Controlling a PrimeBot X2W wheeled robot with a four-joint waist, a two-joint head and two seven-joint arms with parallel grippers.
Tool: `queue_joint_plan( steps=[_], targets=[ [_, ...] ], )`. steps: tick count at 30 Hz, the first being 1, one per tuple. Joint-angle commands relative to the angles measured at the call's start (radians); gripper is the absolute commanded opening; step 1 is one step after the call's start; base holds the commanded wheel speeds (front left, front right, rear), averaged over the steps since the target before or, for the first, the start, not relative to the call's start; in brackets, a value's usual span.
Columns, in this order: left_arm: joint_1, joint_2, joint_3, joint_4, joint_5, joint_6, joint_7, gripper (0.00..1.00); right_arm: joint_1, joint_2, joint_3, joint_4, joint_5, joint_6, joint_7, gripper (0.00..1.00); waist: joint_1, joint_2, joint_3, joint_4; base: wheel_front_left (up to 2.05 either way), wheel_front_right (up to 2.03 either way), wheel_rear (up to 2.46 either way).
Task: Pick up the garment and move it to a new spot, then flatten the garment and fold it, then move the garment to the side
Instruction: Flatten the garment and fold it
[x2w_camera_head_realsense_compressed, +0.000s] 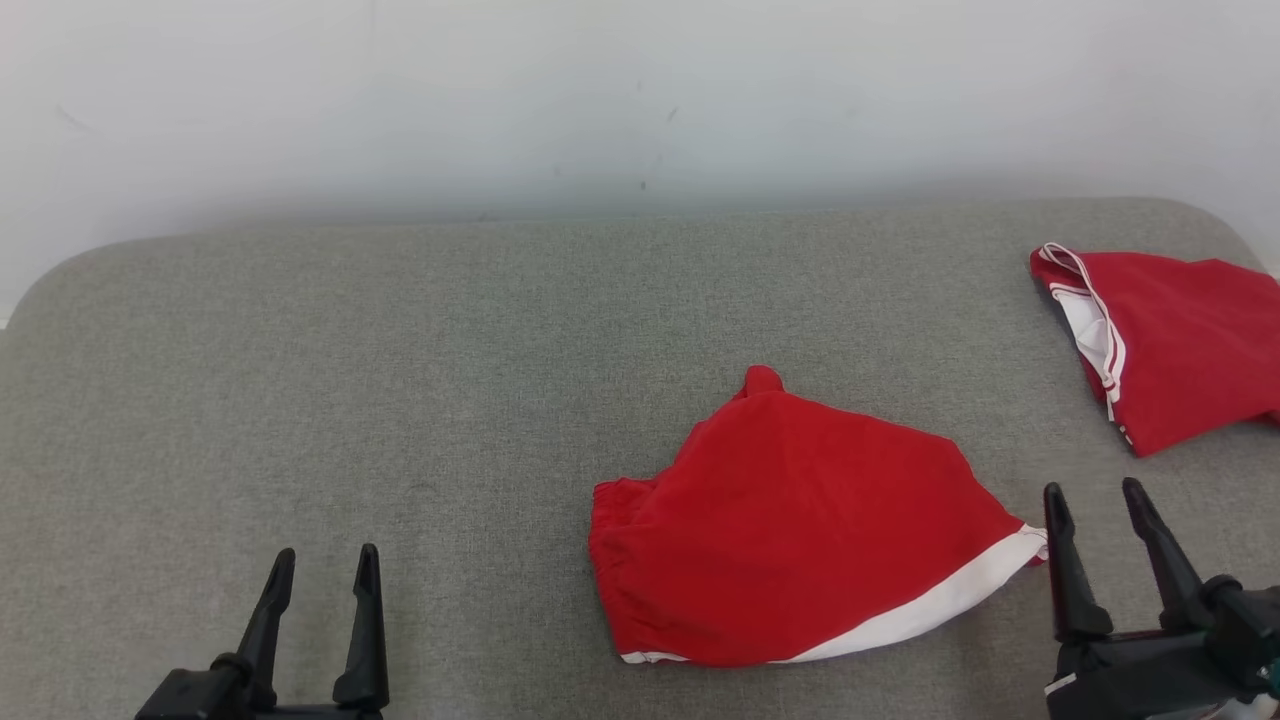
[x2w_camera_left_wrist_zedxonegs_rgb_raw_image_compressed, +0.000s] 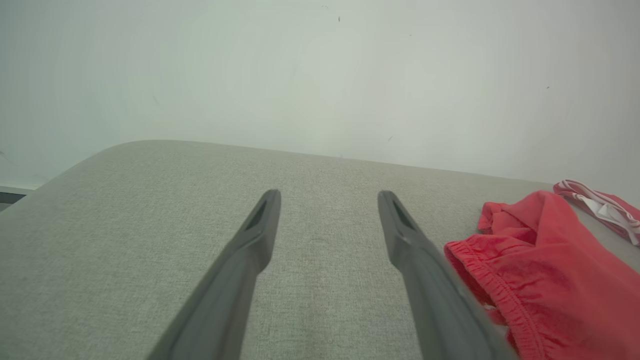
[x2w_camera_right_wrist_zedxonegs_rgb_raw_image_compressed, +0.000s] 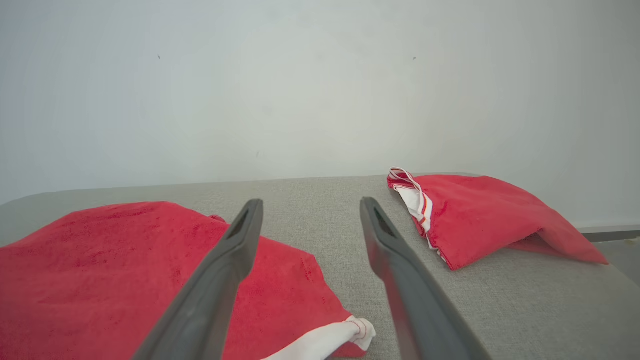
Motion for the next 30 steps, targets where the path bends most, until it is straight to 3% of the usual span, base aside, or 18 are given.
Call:
queue_joint_plan(
  steps=[1,10,12,27,30],
  targets=[
    [0.01,0.0,-0.002,-0.004,-0.001,-0.003,0.0,1.0,0.024,0.017,0.006,-0.036,-0.012,-0.003,-0.004,1.0,0.0,0.0,-0.001,0.0,0.0,0.0,0.0],
    [-0.001,0.0,-0.052,0.023,-0.016,-0.013,0.0,1.0,0.071,0.068,0.035,-0.134,-0.038,-0.003,-0.004,1.0,0.0,0.0,0.011,-0.002,0.0,0.0,0.0],
    [-0.011,0.0,-0.088,0.049,-0.069,-0.019,0.0,1.0,0.069,0.069,0.04,-0.137,-0.039,-0.003,-0.004,1.0,0.0,0.0,0.016,-0.005,0.0,0.0,0.0],
    [-0.142,0.009,-0.425,0.257,-0.117,-0.031,0.0,1.0,0.017,0.058,0.062,-0.139,-0.017,-0.003,-0.004,1.0,0.0,0.0,0.085,-0.066,0.0,0.0,0.0],
    [-0.164,0.008,-0.426,0.292,-0.138,-0.032,0.0,1.0,0.009,0.06,0.061,-0.139,-0.016,-0.003,-0.004,1.0,0.0,0.0,0.099,-0.083,0.0,0.0,0.0]
  ],
)
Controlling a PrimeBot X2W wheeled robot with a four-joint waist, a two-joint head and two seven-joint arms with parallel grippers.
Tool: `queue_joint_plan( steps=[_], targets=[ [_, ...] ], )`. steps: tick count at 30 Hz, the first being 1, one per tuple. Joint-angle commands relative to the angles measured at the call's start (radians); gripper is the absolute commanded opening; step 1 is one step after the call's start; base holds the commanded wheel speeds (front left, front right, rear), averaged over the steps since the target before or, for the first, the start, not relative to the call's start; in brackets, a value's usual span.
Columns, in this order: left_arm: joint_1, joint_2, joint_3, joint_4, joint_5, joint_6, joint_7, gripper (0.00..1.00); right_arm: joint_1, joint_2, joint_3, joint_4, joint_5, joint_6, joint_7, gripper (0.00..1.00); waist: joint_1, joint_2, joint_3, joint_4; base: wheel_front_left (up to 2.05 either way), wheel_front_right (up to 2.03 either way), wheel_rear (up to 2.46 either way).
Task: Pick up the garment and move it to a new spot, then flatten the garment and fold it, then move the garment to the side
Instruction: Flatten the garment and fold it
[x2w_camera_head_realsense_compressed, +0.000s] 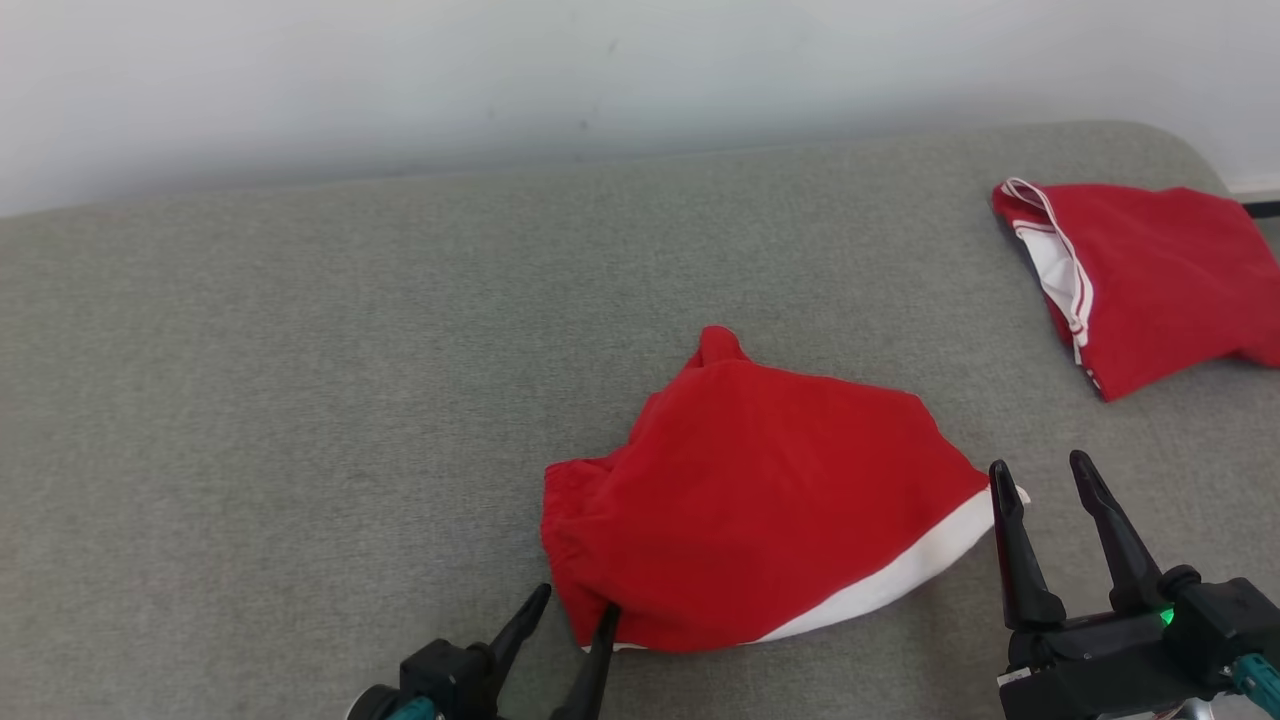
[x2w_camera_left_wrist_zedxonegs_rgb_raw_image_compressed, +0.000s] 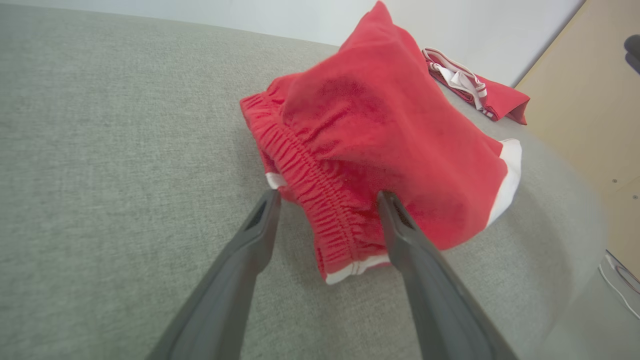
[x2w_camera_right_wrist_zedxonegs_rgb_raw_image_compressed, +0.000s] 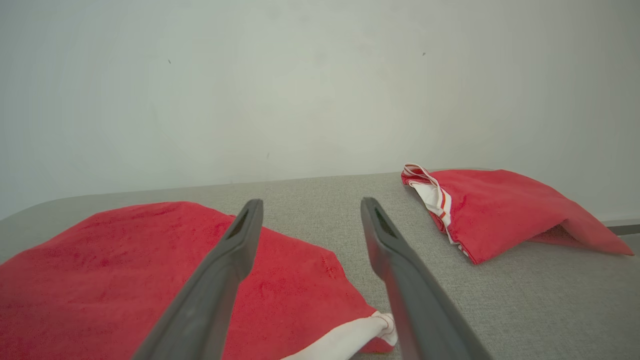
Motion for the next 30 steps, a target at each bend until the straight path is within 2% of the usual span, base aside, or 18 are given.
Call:
queue_joint_plan(
  steps=[1,4,5,6,7,12,18,22,23,24,25,30],
  targets=[
    [-0.021,0.005,0.006,0.015,-0.011,0.002,-0.001,1.0,-0.009,0.001,0.0,-0.003,0.008,-0.003,-0.004,1.0,0.0,0.0,0.02,-0.023,0.0,0.0,0.0],
    [-0.042,0.003,0.014,0.038,-0.024,0.002,0.0,1.0,-0.017,0.001,-0.003,-0.005,0.009,-0.003,-0.004,1.0,0.0,0.0,0.03,-0.033,0.0,0.0,0.0],
    [-0.05,0.003,0.011,0.045,-0.033,0.002,0.0,0.55,-0.017,0.0,-0.005,-0.006,0.009,-0.003,-0.004,1.0,0.0,0.0,0.032,-0.035,0.0,0.0,0.0],
    [-0.062,0.002,0.006,0.041,-0.043,0.002,0.0,0.01,-0.016,0.0,-0.006,-0.006,0.01,-0.003,-0.004,1.0,0.0,0.0,0.034,-0.036,0.0,0.0,0.0],
    [-0.07,0.002,0.008,0.037,-0.053,0.002,0.0,0.0,-0.016,0.0,-0.007,-0.006,0.01,-0.003,-0.004,1.0,0.0,0.0,0.036,-0.037,0.0,0.0,0.0],
    [-0.096,0.007,0.059,0.003,-0.079,0.002,0.0,0.0,-0.012,0.003,-0.018,-0.003,0.006,-0.003,-0.004,1.0,0.0,0.0,0.035,-0.03,0.0,0.0,0.0],
    [-0.111,0.057,0.153,-0.01,-0.064,0.002,0.0,0.0,-0.016,0.01,-0.017,0.009,-0.003,-0.003,-0.004,1.0,0.0,0.0,0.03,-0.015,0.0,0.0,0.0],
    [-0.102,0.081,0.162,0.03,-0.056,0.002,0.0,0.0,-0.024,0.016,-0.01,0.019,-0.004,-0.003,-0.004,1.0,0.0,0.0,0.026,-0.014,0.0,0.0,0.0],
    [-0.101,0.082,0.161,0.038,-0.051,0.002,0.0,0.21,-0.025,0.018,-0.009,0.022,-0.004,-0.003,-0.004,1.0,0.0,0.0,0.024,-0.013,0.0,0.0,0.0],
    [-0.102,0.079,0.166,0.039,-0.046,0.002,0.0,0.67,-0.025,0.018,-0.009,0.023,-0.004,-0.003,-0.004,1.0,0.0,0.0,0.023,-0.012,0.0,0.0,0.0],
    [-0.101,0.072,0.174,0.031,-0.044,0.002,0.0,1.0,-0.023,0.019,-0.01,0.024,-0.003,-0.003,-0.004,1.0,0.0,0.0,0.02,-0.01,0.0,0.0,0.0],
    [-0.069,0.053,0.221,-0.026,-0.017,0.002,0.0,1.0,-0.009,0.02,-0.015,0.022,-0.001,-0.003,-0.004,1.0,0.0,0.0,0.005,0.006,0.0,0.0,0.0]
  ],
)
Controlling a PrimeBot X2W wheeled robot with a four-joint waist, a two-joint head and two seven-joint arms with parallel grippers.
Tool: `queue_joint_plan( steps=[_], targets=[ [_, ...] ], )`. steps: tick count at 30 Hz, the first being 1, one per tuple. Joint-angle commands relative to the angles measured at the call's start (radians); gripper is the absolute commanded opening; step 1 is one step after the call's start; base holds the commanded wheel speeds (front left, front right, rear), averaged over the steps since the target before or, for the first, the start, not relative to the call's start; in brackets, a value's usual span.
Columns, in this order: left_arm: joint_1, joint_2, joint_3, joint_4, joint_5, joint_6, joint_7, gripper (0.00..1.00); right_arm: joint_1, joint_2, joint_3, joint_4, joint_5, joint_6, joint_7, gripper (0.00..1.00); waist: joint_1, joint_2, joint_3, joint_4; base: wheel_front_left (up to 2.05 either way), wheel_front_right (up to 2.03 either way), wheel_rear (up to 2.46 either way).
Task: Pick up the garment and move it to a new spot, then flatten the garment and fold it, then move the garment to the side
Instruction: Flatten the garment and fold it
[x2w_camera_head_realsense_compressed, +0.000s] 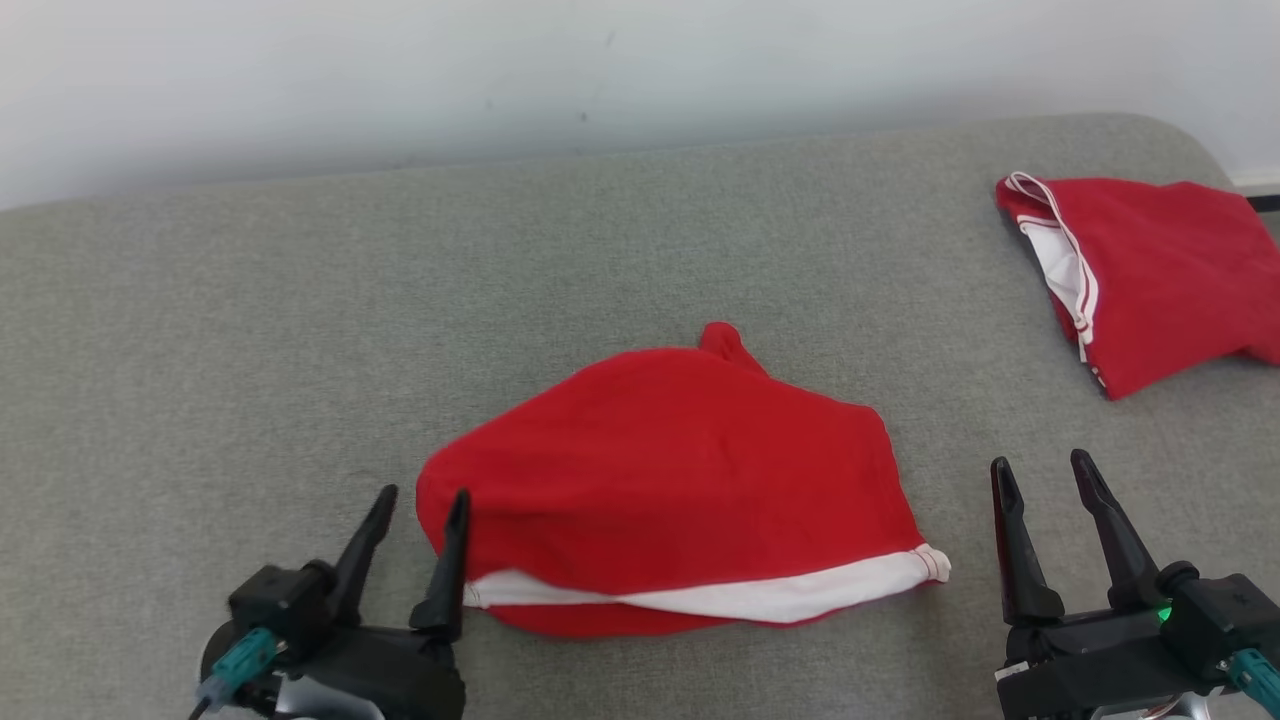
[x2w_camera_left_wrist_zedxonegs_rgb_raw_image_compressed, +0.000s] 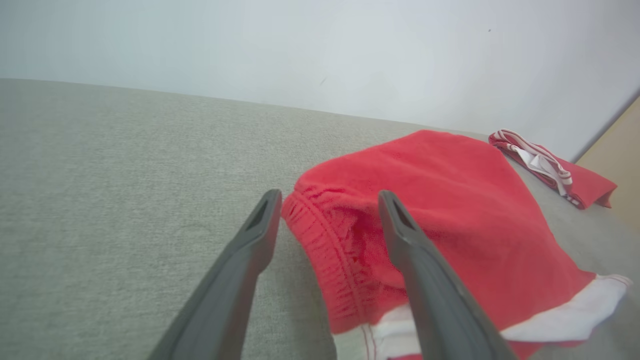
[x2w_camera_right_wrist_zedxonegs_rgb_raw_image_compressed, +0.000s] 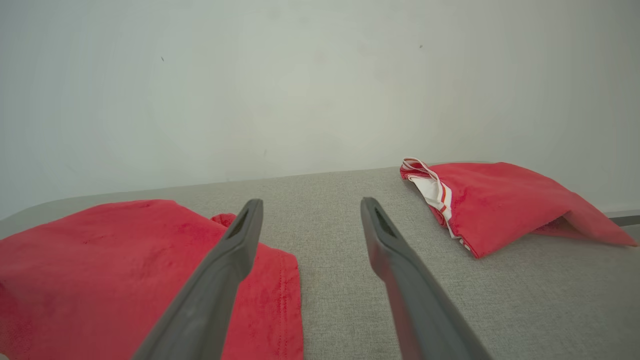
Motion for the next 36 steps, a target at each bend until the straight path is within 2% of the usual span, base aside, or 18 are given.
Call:
queue_joint_plan(
  steps=[1,12,17,27,36],
  targets=[
    [0.023,0.001,0.014,-0.012,0.013,0.003,0.0,1.0,0.008,0.001,0.001,-0.002,0.0,-0.003,-0.004,1.0,-0.0001,-0.0001,-0.01,0.01,0.0,0.0,0.0],
    [0.152,-0.025,0.209,-0.251,0.108,0.014,0.0,1.0,0.036,-0.007,0.019,-0.008,-0.003,-0.003,-0.004,1.0,-0.0001,-0.0001,-0.081,0.062,0.0,0.0,0.0],
    [0.222,-0.029,0.257,-0.314,0.166,0.012,0.0,1.0,0.052,-0.013,0.032,-0.006,-0.008,-0.003,-0.004,1.0,-0.0001,-0.0001,-0.114,0.067,0.0,0.0,0.0],
    [0.331,-0.04,0.285,-0.311,0.2,0.009,0.0,1.0,0.104,-0.023,0.028,0.024,-0.024,-0.003,-0.004,1.0,-0.0001,-0.0001,-0.15,0.056,0.0,0.0,0.0],
    [0.354,-0.045,0.279,-0.278,0.208,0.007,0.0,1.0,0.131,-0.014,0.011,0.035,-0.029,-0.003,-0.004,1.0,-0.0001,-0.0001,-0.149,0.048,0.0,0.0,0.0]
  ],
)
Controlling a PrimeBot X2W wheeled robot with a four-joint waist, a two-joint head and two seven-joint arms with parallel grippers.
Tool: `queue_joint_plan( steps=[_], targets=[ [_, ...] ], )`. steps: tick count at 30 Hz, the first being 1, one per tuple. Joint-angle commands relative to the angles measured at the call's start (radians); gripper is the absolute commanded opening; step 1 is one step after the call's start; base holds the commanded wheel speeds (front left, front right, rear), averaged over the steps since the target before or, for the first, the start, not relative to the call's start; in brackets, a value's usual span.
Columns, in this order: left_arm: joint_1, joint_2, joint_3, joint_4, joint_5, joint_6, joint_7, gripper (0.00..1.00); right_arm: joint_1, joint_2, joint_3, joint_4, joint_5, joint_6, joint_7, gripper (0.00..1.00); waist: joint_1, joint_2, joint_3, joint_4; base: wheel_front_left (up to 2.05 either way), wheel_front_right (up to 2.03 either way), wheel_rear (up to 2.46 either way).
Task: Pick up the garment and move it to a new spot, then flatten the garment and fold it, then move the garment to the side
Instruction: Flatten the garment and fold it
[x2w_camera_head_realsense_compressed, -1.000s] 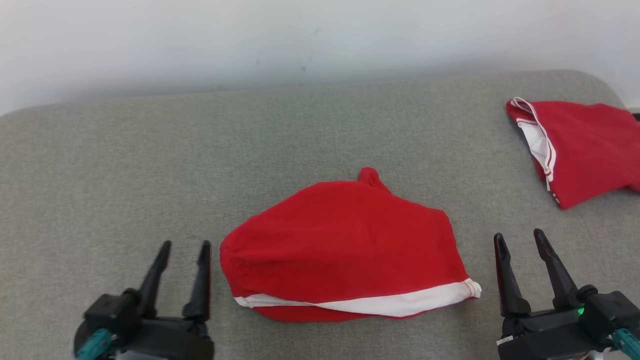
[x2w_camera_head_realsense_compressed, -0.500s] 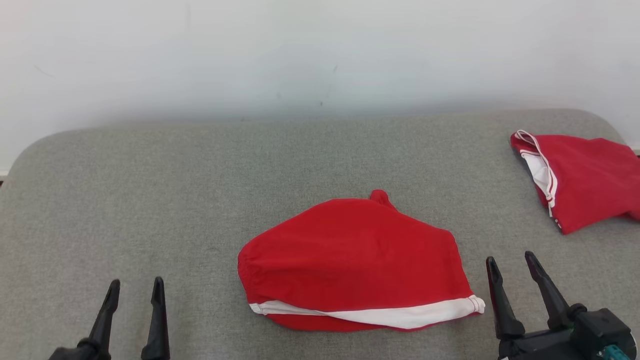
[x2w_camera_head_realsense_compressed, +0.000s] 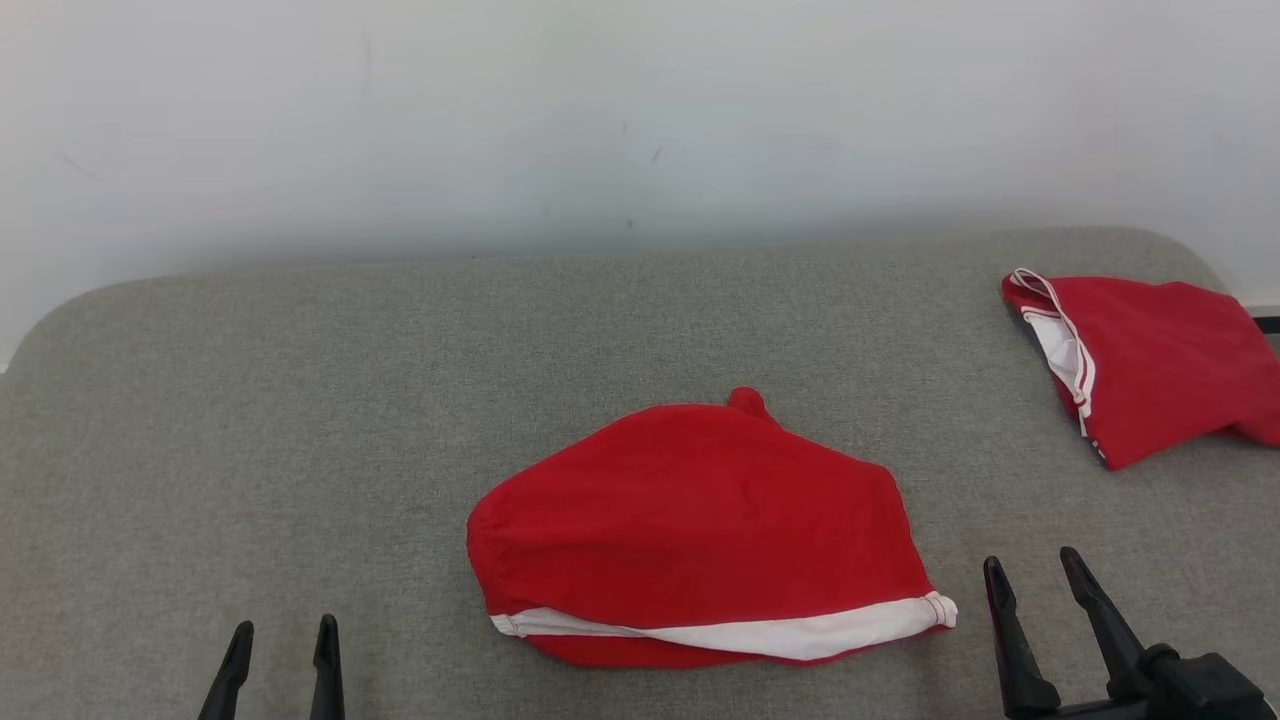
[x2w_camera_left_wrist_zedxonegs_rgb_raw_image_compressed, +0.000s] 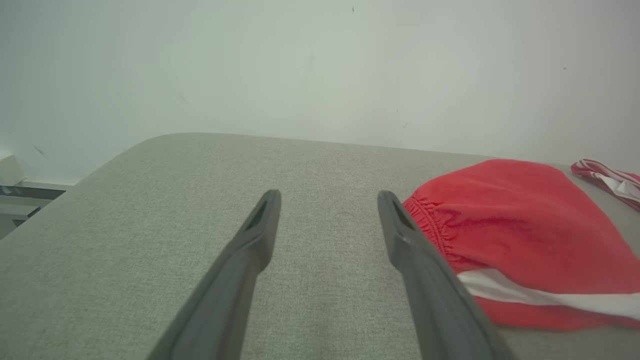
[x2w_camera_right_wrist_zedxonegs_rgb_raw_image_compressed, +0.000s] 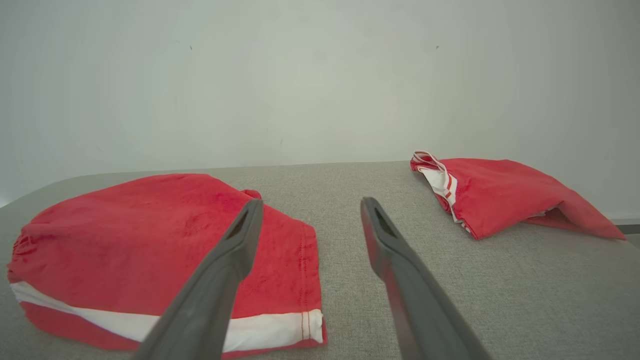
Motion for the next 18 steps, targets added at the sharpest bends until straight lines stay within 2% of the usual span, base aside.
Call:
queue_joint_plan(
  steps=[1,9,11,18],
  targets=[
    [0.011,-0.002,0.0,0.006,0.014,-0.001,0.0,1.0,0.006,0.003,-0.002,0.002,-0.005,-0.003,-0.004,1.0,0.0,0.0,0.001,-0.001,0.0,0.0,0.0],
    [-0.018,0.006,-0.046,0.045,0.004,-0.007,0.0,1.0,-0.012,-0.008,0.009,0.036,0.0,-0.003,-0.004,1.0,0.0,0.0,0.008,-0.001,0.0,0.0,0.0],
    [-0.037,0.017,-0.093,0.068,-0.002,-0.007,0.0,1.0,-0.027,-0.022,0.014,0.063,0.007,-0.003,-0.004,1.0,0.0,0.0,0.016,-0.001,0.0,0.0,0.0],
    [-0.149,0.11,-0.308,0.197,-0.08,-0.006,0.0,1.0,-0.098,-0.08,0.087,0.184,0.034,-0.003,-0.004,1.0,0.0,0.0,0.058,-0.012,0.0,0.0,0.0]
  ],
)
